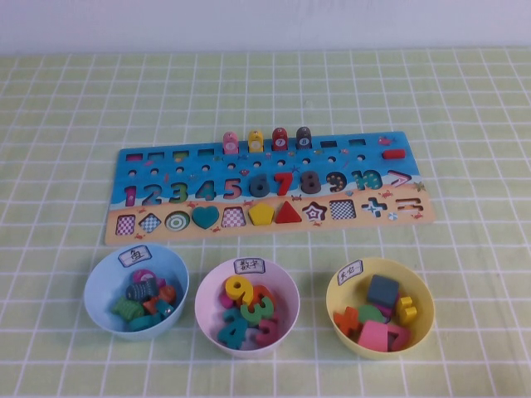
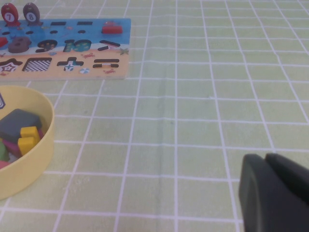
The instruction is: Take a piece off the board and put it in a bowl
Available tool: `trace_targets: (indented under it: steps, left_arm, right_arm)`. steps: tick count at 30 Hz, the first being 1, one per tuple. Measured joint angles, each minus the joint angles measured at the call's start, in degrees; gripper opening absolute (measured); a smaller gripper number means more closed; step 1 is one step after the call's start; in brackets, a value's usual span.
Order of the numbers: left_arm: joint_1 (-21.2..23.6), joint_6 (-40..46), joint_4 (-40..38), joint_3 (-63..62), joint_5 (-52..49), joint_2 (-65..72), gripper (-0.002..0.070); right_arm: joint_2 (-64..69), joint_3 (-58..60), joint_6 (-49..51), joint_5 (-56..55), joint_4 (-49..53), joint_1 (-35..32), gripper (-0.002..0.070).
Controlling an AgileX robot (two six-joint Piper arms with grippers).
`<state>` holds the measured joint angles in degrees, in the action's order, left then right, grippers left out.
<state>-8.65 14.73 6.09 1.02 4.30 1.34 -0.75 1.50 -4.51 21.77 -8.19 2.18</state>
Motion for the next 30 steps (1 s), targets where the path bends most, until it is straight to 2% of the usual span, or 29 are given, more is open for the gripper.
trace_targets:
  steps: [13,22,30]
  left_arm:
    - [0.4,-3.3,-0.1,0.4,-17.8,-1.7,-0.0003]
    - [4.2,-6.9,-0.2,0.4,-24.5,-1.8,-0.0003]
    - [4.6,-7.0,-0.2,0.4,-25.6,-1.8,-0.0003]
  right_arm:
    - [0.0,0.0,0.0,0.0,0.0,0.0,-0.0018]
    - [0.0,0.0,0.0,0.0,0.0,0.0,-0.0018]
    - [0.0,0.0,0.0,0.0,-0.1,0.0,-0.0018]
